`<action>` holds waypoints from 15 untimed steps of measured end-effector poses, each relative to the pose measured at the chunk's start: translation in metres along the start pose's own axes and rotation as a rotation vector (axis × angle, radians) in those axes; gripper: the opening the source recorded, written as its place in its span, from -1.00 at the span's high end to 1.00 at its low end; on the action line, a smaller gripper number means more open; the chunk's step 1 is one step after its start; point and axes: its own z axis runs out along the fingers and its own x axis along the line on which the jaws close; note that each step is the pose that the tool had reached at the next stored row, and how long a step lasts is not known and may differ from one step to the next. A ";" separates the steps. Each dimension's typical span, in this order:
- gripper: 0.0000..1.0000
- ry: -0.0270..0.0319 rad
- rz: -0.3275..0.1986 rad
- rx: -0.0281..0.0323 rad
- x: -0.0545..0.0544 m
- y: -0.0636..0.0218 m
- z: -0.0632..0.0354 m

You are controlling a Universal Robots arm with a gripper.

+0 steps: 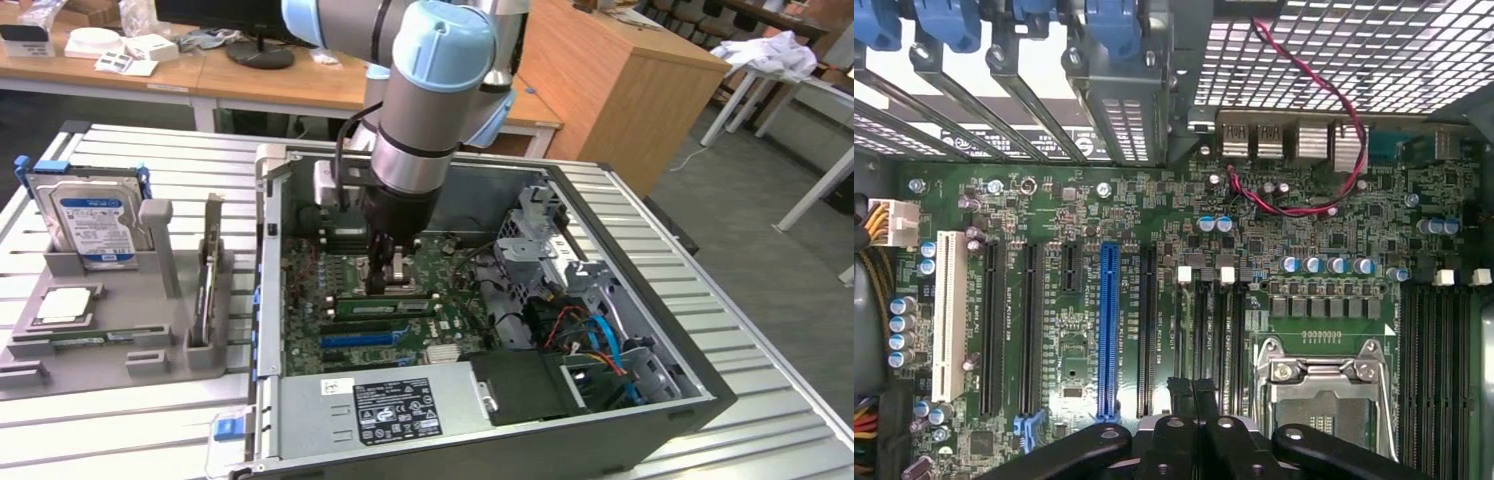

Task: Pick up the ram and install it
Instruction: 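Press down the ram until it locks into place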

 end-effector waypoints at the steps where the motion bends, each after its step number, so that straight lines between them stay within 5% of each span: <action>1: 0.79 0.0001 0.000 0.0000 0.000 0.0000 0.0009; 15: 0.79 -0.0003 0.000 0.0006 0.000 -0.0003 0.0082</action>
